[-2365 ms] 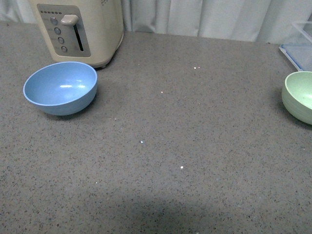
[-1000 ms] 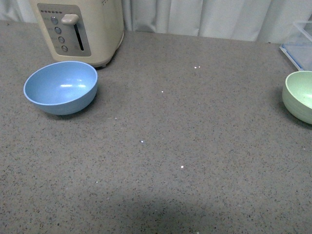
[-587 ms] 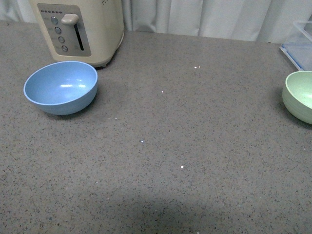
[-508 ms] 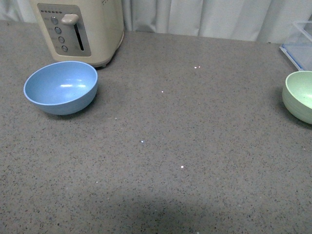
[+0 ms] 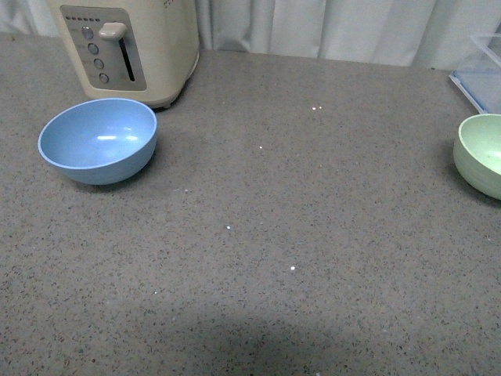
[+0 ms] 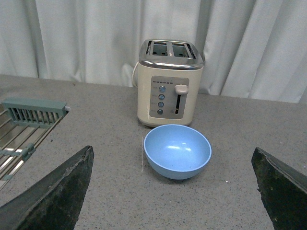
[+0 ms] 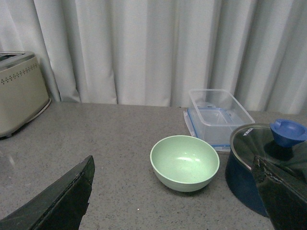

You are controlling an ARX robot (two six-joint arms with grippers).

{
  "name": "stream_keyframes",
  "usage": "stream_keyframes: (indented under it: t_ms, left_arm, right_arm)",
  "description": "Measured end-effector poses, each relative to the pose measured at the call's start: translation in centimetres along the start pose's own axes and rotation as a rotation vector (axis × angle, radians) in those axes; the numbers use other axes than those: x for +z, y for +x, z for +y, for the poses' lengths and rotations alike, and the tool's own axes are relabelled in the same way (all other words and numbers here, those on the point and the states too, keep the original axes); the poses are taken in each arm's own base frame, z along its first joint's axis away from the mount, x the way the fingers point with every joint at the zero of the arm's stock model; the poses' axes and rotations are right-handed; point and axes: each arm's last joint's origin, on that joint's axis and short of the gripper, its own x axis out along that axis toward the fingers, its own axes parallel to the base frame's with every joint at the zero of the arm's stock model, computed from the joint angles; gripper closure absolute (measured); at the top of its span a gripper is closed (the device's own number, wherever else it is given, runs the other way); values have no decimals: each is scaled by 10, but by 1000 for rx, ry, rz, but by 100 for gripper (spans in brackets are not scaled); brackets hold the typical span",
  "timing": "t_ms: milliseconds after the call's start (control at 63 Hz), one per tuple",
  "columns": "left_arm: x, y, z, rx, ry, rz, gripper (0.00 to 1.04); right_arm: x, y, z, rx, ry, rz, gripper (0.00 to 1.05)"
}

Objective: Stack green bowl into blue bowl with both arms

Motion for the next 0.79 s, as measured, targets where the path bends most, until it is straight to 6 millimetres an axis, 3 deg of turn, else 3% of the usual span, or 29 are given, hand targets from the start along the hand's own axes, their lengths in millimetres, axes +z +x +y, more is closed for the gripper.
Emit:
stream_keyframes:
  t_ms: [143,254,492,794]
  left_arm:
    - [0,0,0,6,-3,3,6]
    - [0,12,3,200,-112,208,6]
    - [24,83,7,243,-289,294,6]
    - [3,174,10,307,-450,546,6]
  right_arm:
    - [0,0,0,0,0,0,9]
    - [0,0,0,-3,0,0,9]
    - [0,0,0,0,0,0,9]
    - [0,0,0,0,0,0,9]
